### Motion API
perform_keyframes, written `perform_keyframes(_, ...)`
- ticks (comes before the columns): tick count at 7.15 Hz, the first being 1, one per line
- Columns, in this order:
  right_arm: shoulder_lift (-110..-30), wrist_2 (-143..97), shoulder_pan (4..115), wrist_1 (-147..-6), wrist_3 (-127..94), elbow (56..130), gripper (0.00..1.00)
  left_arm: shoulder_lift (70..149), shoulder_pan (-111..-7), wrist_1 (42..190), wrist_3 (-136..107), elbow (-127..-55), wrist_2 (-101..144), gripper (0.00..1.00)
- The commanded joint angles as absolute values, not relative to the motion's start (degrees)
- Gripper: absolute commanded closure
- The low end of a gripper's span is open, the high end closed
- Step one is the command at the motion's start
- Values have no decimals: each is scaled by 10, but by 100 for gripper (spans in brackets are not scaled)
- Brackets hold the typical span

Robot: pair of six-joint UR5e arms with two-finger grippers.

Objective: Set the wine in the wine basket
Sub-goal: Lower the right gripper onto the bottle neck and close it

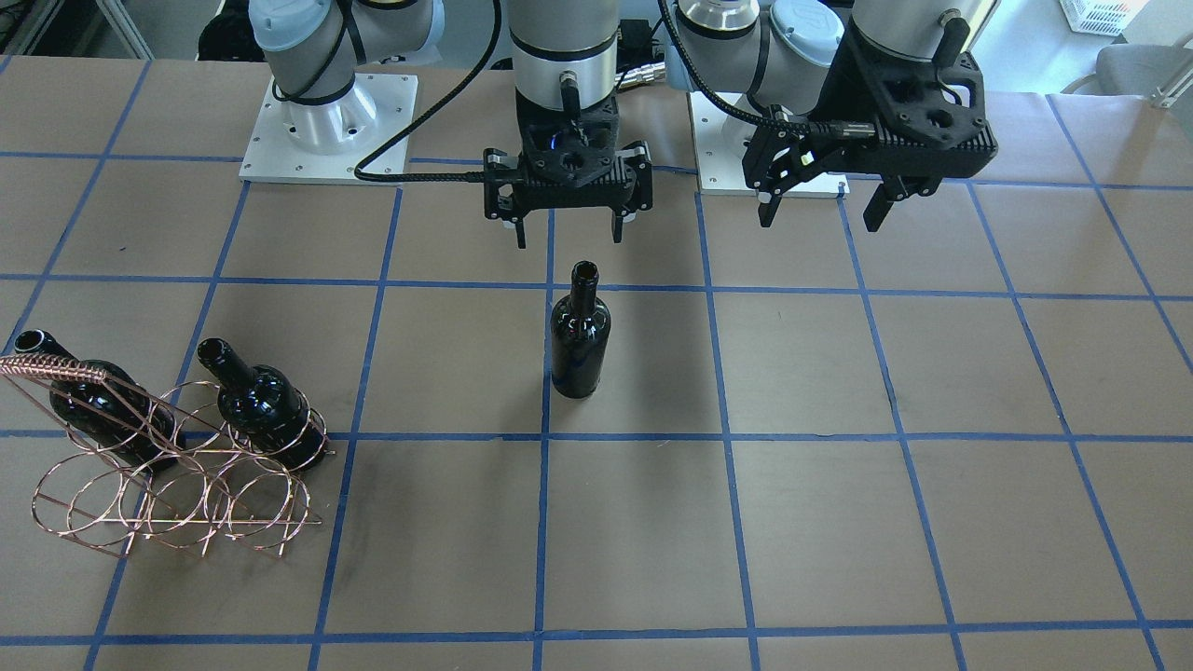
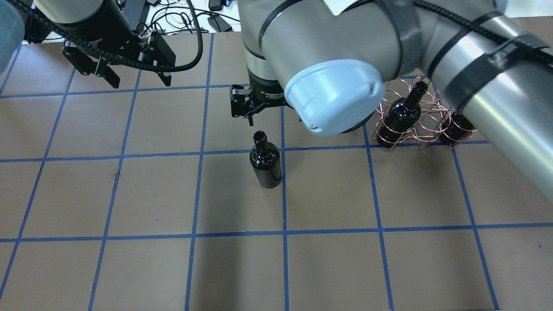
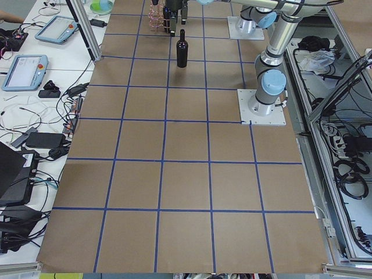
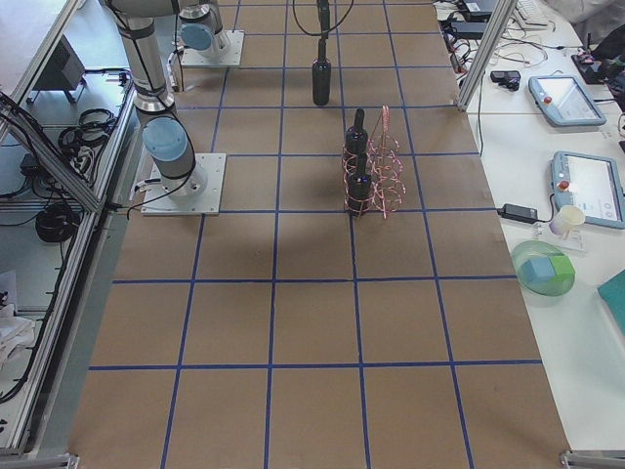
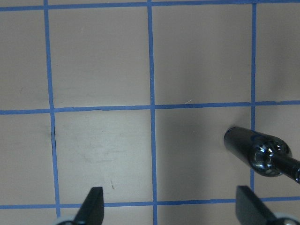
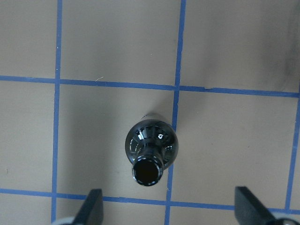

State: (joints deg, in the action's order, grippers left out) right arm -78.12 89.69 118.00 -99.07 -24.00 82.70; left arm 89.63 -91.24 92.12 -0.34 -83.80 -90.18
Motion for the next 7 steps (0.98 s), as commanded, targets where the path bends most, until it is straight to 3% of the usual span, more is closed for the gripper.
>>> perform_keyframes(1, -760, 896, 1185, -999, -236, 833, 0, 895, -911, 923, -3, -845, -906, 0)
perform_keyframes(4, -738, 895, 1185, -1015, -245, 853, 1, 895, -913, 924, -3, -847, -906, 0)
perform_keyframes(6, -738, 890, 1185, -1018, -247, 857, 28, 895, -913, 925, -3, -847, -906, 0)
perform_keyframes(7, -738, 890, 1185, -1019, -247, 857, 30, 895, -913, 925, -3, -848, -906, 0)
